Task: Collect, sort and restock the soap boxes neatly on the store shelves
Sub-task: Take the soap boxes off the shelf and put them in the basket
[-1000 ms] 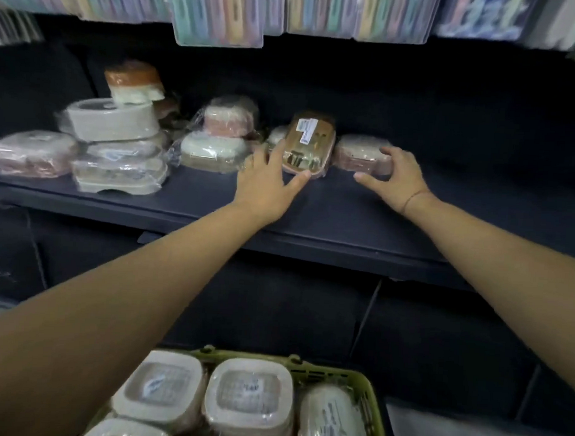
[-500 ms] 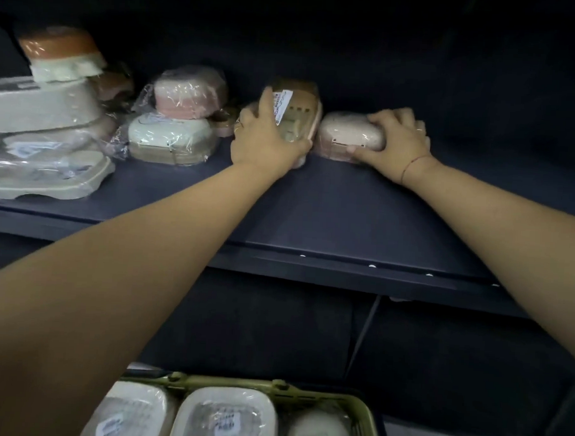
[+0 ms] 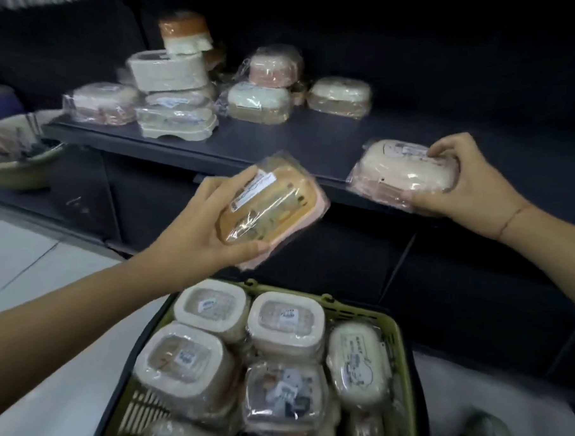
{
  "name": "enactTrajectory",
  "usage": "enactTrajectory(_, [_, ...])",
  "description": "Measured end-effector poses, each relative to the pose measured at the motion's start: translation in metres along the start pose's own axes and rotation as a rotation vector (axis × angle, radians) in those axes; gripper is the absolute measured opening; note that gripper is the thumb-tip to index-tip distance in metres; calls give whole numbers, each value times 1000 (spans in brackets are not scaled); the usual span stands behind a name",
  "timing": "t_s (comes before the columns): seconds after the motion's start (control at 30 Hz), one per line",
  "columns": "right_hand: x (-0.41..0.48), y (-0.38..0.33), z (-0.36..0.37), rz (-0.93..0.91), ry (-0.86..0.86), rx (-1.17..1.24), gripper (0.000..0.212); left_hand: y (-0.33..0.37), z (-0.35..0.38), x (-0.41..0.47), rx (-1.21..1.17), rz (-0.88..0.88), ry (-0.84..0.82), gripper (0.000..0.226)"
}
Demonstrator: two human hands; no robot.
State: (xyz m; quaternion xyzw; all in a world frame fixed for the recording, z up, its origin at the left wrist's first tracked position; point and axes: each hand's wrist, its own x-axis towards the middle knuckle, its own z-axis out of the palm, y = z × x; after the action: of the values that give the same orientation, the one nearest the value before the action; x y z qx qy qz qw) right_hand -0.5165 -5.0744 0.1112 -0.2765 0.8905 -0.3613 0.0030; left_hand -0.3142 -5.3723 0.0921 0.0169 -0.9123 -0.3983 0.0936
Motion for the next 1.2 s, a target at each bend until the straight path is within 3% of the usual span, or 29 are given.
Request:
enactTrajectory(0.2, [-96,-51,48,-84,-131,120,70,-74,-18,-58,213,-151,-249,105])
enactTrajectory(0.33, [-116,-42,119,-1,-276,144,69,-111,-6,-60,417,-134,-386,92])
enactTrajectory(0.5, [-116,-17,187,115,-289,131,78,-134,5,-62,644,-130,-516,83])
enactTrajectory(0.63, [-121,-10,211,164,-371,-70,89,-135,9,-65,741,-110,-507,59])
enactTrajectory(0.67, [-123,-10,213,198,-373,-56,87,-135,10,-66,716,-125,-535,67])
enactTrajectory(0.73, [-124,-11,218,250,-348,56,79,-134,16,-70,602,-153,-577,111])
enactTrajectory(0.77, [-123,-12,221,257,-336,98,73,-134,19,-72,562,-163,-574,122])
enactTrajectory(1.03, [-121,-17,236,228,-333,50,64,-136,28,-70,506,-204,-552,126])
enactTrajectory(1.13, [-114,-23,220,174,-428,-206,67,-131,25,-66,526,-227,-561,130])
enactTrajectory(1.2, [-100,-35,201,43,-434,-332,67,-118,17,-54,495,-236,-560,130])
